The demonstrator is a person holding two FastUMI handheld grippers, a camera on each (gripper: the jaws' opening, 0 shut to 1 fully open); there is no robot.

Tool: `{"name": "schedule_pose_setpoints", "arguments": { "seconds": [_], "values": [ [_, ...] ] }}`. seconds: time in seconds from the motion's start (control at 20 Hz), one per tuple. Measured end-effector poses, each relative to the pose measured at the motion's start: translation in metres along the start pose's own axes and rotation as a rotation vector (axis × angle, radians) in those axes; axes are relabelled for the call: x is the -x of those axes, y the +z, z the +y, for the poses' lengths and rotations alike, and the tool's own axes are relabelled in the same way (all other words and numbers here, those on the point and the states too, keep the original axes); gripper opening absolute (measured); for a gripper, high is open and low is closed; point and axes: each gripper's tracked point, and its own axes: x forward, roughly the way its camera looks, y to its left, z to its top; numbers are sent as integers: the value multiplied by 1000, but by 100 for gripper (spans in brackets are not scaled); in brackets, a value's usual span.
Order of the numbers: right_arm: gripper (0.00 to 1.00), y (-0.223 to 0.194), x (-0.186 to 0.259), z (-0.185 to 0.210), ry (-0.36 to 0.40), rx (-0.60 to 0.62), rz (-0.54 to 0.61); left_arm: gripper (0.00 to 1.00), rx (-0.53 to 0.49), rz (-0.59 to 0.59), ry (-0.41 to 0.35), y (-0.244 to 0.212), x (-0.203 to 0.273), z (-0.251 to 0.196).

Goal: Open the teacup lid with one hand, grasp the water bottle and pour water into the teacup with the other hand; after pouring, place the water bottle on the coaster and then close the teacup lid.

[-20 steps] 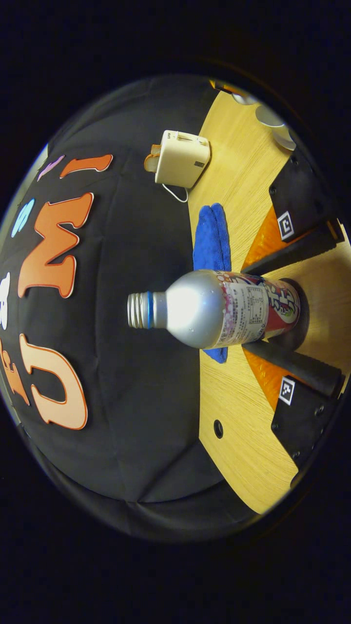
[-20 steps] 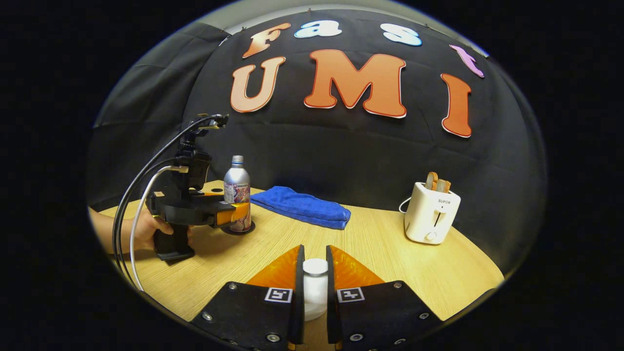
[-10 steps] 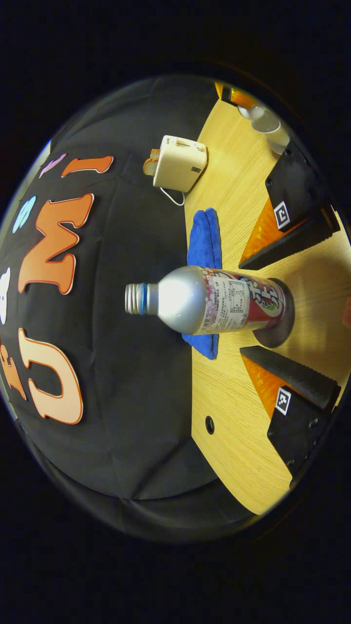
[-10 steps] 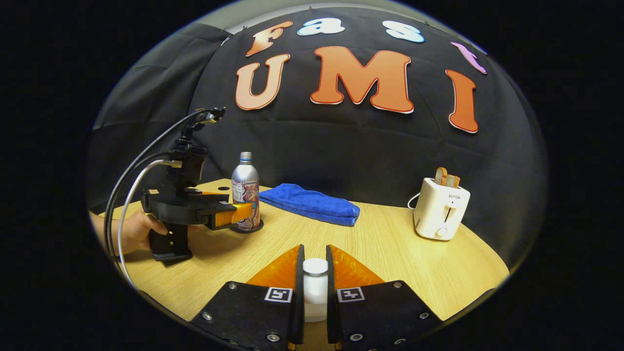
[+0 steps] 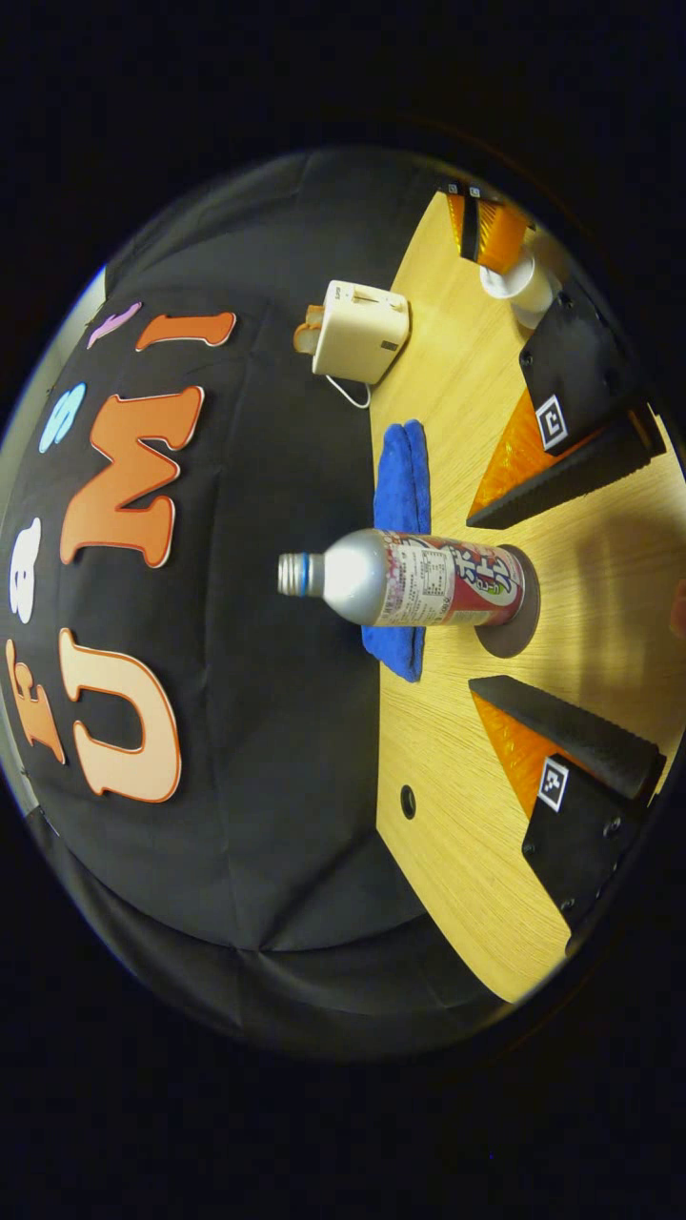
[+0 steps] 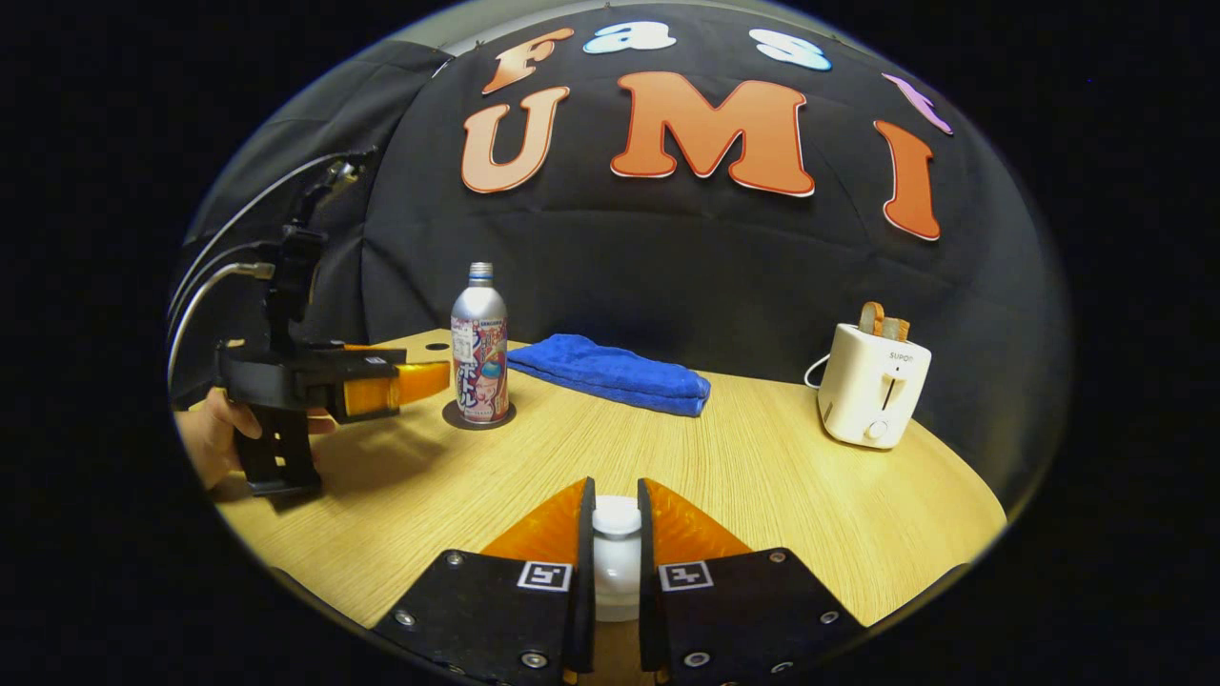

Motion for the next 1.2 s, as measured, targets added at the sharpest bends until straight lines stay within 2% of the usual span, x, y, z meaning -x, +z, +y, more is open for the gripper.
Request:
{"name": "schedule_pose_setpoints", "arguments": {
  "seconds": [0.3,0.4,0.45,0.5,0.55,0.65,0.75,0.85,0.9,1.2],
  "values": [
    [31,4,3,-2,-28,53,-22,100,2,-62,-20,18,20,-15],
    [42,12,7,-3,-34,64,-48,100,-1,-82,-24,24,27,-18],
    [51,17,10,-2,-33,61,-64,100,-2,-92,-23,29,30,-18],
    [58,23,12,-3,-35,57,-82,96,0,-108,-21,34,34,-18],
    [61,31,14,-3,-40,56,-100,100,4,-120,-19,41,38,-19],
    [72,48,20,-6,-57,57,-143,100,8,-144,-11,51,46,-18],
    [79,67,26,-8,-62,52,-187,100,-8,-165,9,60,56,-15],
    [83,84,32,-9,-67,51,-228,96,-16,-185,33,67,65,-11],
    [85,92,36,-10,-71,51,-249,100,-21,-197,49,71,70,-7],
    [92,127,49,-21,-113,21,-340,100,-28,-267,131,93,101,12]
  ]
}}
